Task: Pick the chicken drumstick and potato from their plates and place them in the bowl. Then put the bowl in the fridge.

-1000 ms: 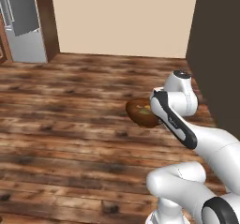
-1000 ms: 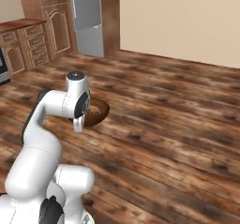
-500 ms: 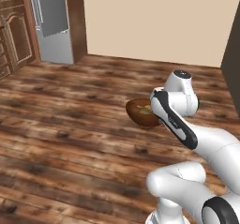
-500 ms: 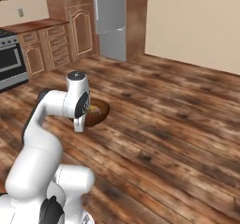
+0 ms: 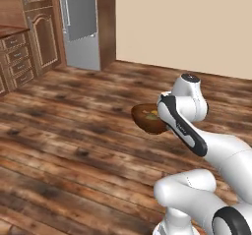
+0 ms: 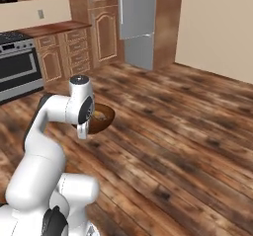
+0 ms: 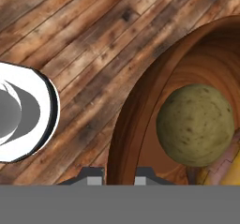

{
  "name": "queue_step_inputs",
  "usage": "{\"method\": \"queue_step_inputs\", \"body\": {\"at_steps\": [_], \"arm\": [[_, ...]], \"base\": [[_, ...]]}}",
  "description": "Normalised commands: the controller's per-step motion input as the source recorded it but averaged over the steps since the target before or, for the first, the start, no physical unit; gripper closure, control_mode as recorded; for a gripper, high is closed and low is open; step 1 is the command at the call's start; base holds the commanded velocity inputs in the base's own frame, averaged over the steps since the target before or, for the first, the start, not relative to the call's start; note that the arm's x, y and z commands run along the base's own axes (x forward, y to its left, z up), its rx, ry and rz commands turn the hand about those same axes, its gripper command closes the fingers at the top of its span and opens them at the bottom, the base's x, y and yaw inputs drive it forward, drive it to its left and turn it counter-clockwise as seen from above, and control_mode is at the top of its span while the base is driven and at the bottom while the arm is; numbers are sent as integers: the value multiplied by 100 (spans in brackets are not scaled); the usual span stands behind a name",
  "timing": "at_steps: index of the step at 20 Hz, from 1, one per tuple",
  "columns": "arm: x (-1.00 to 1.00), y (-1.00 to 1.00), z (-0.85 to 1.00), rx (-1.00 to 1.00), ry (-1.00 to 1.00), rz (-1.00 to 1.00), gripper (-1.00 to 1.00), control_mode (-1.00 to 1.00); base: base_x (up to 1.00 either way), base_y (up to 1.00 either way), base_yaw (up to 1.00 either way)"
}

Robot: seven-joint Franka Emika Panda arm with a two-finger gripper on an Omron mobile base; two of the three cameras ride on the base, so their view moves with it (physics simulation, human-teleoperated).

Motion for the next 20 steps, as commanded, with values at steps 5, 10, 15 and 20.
{"method": "queue_step_inputs", "body": {"at_steps": [5,10,15,20], "arm": [[0,0,0,0,0,0,100,100],[0,0,0,0,0,0,100,100],[0,0,0,0,0,0,100,100],[0,0,0,0,0,0,100,100]], "base": [[94,14,22],[94,18,18],[94,21,16],[94,22,15]]}}
